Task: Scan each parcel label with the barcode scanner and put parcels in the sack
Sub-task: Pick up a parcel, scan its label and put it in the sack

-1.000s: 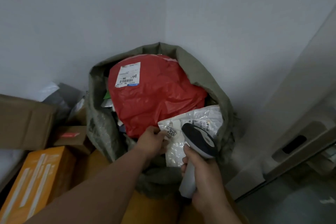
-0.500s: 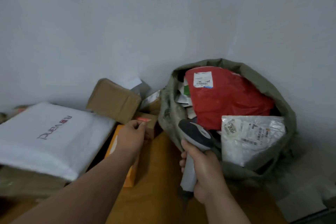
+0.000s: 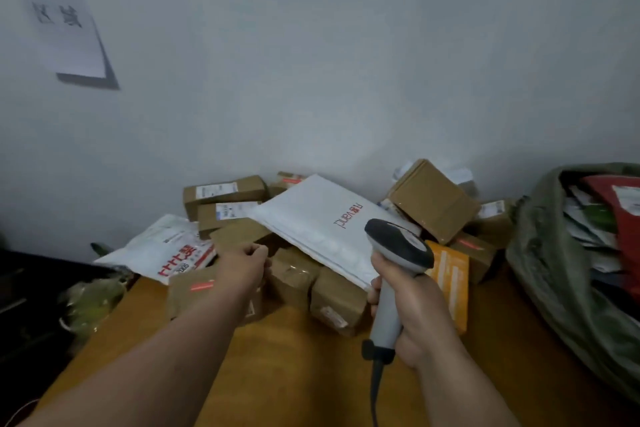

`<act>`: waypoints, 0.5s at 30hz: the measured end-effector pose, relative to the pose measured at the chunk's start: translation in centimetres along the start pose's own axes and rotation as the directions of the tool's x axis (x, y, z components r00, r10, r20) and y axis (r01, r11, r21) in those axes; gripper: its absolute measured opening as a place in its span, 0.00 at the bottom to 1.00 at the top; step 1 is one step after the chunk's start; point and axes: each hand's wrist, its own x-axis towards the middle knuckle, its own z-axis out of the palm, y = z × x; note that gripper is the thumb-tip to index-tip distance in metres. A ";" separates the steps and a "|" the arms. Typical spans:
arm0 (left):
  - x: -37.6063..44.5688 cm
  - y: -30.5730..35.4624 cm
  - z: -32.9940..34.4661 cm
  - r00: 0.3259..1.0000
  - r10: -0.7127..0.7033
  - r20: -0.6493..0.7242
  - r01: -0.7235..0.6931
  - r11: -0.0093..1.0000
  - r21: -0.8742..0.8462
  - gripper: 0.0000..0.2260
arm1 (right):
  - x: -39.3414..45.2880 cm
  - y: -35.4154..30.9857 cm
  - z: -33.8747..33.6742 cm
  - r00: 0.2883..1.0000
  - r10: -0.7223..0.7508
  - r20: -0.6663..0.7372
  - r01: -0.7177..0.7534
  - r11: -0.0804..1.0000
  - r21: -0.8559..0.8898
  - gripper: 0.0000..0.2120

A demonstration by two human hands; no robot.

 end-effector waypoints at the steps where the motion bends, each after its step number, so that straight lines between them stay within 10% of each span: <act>1: 0.5 -0.3 -1.5 1.000 -0.014 -0.020 0.013 1.000 -0.013 0.06 | 0.1 0.2 1.4 1.000 0.005 0.022 -0.005 1.000 -0.019 0.10; 15: 7.2 -6.1 -13.9 0.943 -0.232 -0.240 0.196 0.967 -0.163 0.07 | 4.6 4.6 16.1 0.946 0.133 0.296 -0.080 0.980 -0.182 0.11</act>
